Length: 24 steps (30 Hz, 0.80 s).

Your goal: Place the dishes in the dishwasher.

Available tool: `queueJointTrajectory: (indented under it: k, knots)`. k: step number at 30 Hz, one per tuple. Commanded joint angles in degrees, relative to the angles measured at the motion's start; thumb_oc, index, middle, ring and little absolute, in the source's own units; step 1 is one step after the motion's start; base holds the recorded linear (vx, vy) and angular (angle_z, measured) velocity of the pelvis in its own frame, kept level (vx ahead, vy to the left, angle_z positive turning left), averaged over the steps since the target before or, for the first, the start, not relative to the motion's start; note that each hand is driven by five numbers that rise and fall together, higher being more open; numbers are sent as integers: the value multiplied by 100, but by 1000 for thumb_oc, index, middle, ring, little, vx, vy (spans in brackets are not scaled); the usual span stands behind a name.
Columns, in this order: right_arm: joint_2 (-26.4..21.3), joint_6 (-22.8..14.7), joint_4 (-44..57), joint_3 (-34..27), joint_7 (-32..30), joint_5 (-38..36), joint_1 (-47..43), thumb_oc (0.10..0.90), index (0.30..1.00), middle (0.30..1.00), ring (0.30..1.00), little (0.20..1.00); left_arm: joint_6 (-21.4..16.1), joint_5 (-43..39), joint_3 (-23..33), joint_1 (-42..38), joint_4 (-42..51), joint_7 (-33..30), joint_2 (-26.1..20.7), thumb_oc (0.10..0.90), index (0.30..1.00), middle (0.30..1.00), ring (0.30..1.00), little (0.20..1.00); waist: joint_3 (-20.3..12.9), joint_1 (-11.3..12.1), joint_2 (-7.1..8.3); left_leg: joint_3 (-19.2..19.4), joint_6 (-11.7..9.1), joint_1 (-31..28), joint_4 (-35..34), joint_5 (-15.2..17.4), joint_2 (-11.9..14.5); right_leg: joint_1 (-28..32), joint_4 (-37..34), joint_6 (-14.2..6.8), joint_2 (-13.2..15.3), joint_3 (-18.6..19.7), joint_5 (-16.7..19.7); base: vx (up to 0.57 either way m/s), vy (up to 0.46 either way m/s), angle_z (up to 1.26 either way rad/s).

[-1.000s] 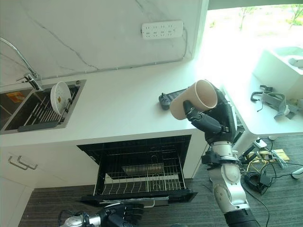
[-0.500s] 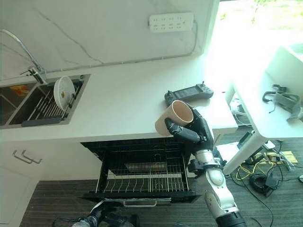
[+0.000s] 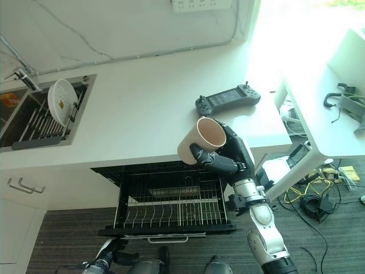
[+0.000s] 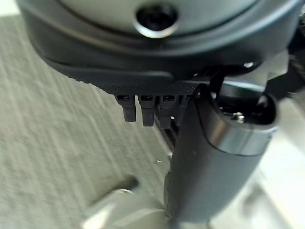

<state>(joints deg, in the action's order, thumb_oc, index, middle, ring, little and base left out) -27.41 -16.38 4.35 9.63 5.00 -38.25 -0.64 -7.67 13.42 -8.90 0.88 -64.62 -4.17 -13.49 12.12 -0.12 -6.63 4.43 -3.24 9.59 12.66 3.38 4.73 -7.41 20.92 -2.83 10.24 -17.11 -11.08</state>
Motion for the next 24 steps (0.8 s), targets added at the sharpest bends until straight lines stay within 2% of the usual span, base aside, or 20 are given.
queueJointTrajectory:
  k: [1, 5, 6, 8, 11, 14, 16, 24]
  knots:
    - [99, -174, 497, -231, 191, 168, -132, 400, 300, 300, 300, 300, 500, 415, -236, 1150, -558, -50, -764, 800, 900, 900, 900, 900, 114, 53, 284, 309, 164, -85, 452, 962, 186, 252, -373, -265, 45, 199, -385, -1, -9, -4]
    - [92, -343, 613, -289, 709, -25, 85, 400, 300, 300, 300, 300, 531, 384, -194, 1160, -581, -36, -768, 800, 900, 900, 900, 900, 170, -26, 316, 315, 172, -72, 452, 972, 186, 217, -373, -262, 24, 237, -377, -10, -11, 0]
    - [66, -235, 728, -236, 1187, -329, 173, 400, 300, 300, 300, 300, 527, 368, -174, 1173, -606, -43, -773, 800, 900, 900, 900, 900, 190, -64, 335, 332, 178, -89, 452, 984, 188, 216, -373, -266, 9, 266, -378, -23, -24, 4]
    - [48, -148, 812, -150, 1595, -468, 212, 400, 300, 300, 300, 300, 487, 376, -159, 1184, -631, -52, -783, 800, 900, 900, 900, 900, 194, -78, 351, 341, 178, -103, 452, 986, 193, 220, -373, -266, 0, 284, -382, -17, -32, -3]
    - [0, 272, 999, 107, 2318, -621, 206, 400, 300, 300, 300, 300, 407, 385, -150, 1144, -628, -47, -850, 800, 900, 900, 900, 900, 172, -79, 378, 338, 179, -134, 452, 1002, 190, 239, -373, -269, -18, 310, -397, -14, -45, -6]
    - [-87, 531, 904, 353, 2313, -418, 171, 400, 300, 300, 300, 300, 400, 328, -197, 1046, -587, -5, -949, 800, 900, 900, 900, 900, 110, -69, 390, 336, 177, -176, 452, 1016, 198, 275, -373, -273, -19, 304, -410, 10, -41, -3]
    - [-144, 548, 768, 363, 2445, -360, 179, 400, 300, 300, 300, 300, 391, 318, -201, 1025, -578, 25, -990, 800, 900, 900, 900, 900, 97, -72, 402, 341, 176, -194, 452, 1018, 209, 292, -373, -272, -22, 296, -408, 13, -41, -1]
    - [-316, 316, 217, 254, 2197, 282, 257, 400, 300, 300, 300, 300, 368, 141, -182, 1040, -463, 74, -992, 800, 900, 900, 900, 900, 121, -69, 429, 290, 169, -200, 452, 1029, 200, 299, -373, -271, -26, 289, -406, 10, -12, -1]
